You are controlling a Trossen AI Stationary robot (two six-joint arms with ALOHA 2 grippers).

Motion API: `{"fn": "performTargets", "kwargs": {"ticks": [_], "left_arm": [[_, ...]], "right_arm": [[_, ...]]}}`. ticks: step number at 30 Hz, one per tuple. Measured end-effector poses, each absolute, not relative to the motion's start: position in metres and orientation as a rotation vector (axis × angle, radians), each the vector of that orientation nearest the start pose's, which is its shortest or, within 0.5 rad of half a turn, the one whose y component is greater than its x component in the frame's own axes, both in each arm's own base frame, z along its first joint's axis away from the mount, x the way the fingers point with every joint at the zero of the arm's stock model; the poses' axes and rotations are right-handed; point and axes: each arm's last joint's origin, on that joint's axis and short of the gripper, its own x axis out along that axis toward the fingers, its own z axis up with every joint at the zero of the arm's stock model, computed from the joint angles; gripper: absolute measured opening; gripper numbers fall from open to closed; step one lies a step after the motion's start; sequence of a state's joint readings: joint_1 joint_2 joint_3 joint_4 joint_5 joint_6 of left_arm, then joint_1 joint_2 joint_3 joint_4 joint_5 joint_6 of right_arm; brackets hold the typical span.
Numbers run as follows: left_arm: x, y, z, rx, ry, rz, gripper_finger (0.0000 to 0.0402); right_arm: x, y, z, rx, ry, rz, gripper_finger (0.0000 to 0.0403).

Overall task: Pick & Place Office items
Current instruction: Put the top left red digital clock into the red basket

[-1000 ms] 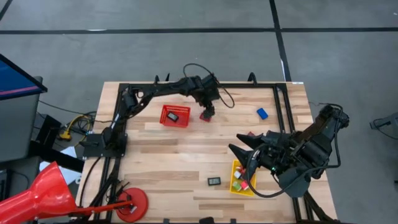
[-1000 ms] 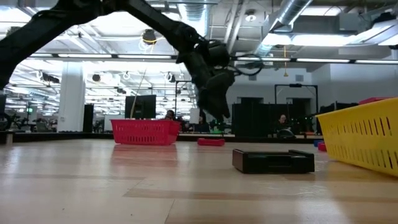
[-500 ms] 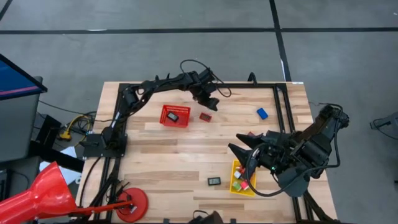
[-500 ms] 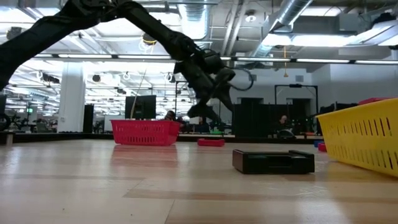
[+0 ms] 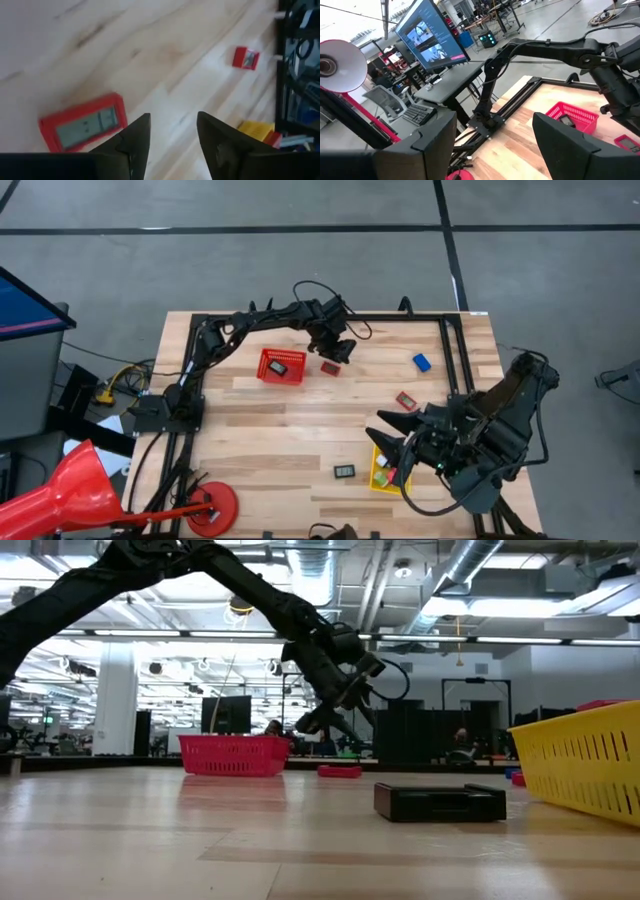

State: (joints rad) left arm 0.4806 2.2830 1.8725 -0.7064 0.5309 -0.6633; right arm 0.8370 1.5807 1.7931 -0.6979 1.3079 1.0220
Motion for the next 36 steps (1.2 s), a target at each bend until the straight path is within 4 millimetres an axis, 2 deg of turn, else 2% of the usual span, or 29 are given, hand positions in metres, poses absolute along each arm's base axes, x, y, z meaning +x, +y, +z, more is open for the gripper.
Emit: {"fn": "performTargets", "kwargs": {"ticks": [3,5,7,10,11,12,14,16,18,21,24,27,32,36], "left_arm": [[0.431,0.204,0.183,-1.097,1.041,0.251,0.0155],[0.436,0.19,0.196,-0.99,1.07,0.169,0.0156],[0.442,0.164,0.214,-0.789,1.115,0.106,0.016],[0.448,0.119,0.238,-0.346,1.206,0.205,0.0167],[0.448,0.112,0.242,-0.256,1.233,0.219,0.017],[0.448,0.108,0.244,-0.249,1.244,0.216,0.0174],[0.445,0.117,0.24,-0.401,1.276,0.194,0.0184],[0.437,0.136,0.227,-0.557,1.333,0.229,0.0194],[0.429,0.158,0.219,-0.63,1.358,0.295,0.0203],[0.417,0.186,0.226,-0.704,1.314,0.344,0.021],[0.405,0.202,0.228,-0.793,1.323,0.353,0.0211],[0.399,0.208,0.223,-0.859,1.37,0.365,0.0206],[0.392,0.204,0.199,-0.895,1.561,0.307,0.0192],[0.411,0.194,0.202,-0.829,1.428,0.25,0.0186]], "right_arm": [[0.234,0.22,0.441,0.58,-0.027,-0.515,0.0256],[0.233,0.223,0.44,0.577,-0.022,-0.505,0.0256],[0.233,0.225,0.44,0.576,-0.022,-0.504,0.0256],[0.231,0.228,0.439,0.563,-0.033,-0.511,0.0256],[0.23,0.229,0.439,0.562,-0.037,-0.514,0.0256],[0.23,0.229,0.439,0.565,-0.044,-0.519,0.0256],[0.23,0.228,0.44,0.573,-0.05,-0.521,0.0256],[0.229,0.229,0.44,0.576,-0.052,-0.519,0.0256],[0.23,0.229,0.442,0.588,-0.058,-0.516,0.0256],[0.229,0.232,0.441,0.595,-0.059,-0.507,0.0256],[0.228,0.236,0.44,0.588,-0.06,-0.506,0.0256],[0.227,0.236,0.44,0.588,-0.06,-0.506,0.0256],[0.23,0.233,0.44,0.561,-0.059,-0.52,0.0256],[0.231,0.232,0.44,0.567,-0.057,-0.518,0.0256]]}}
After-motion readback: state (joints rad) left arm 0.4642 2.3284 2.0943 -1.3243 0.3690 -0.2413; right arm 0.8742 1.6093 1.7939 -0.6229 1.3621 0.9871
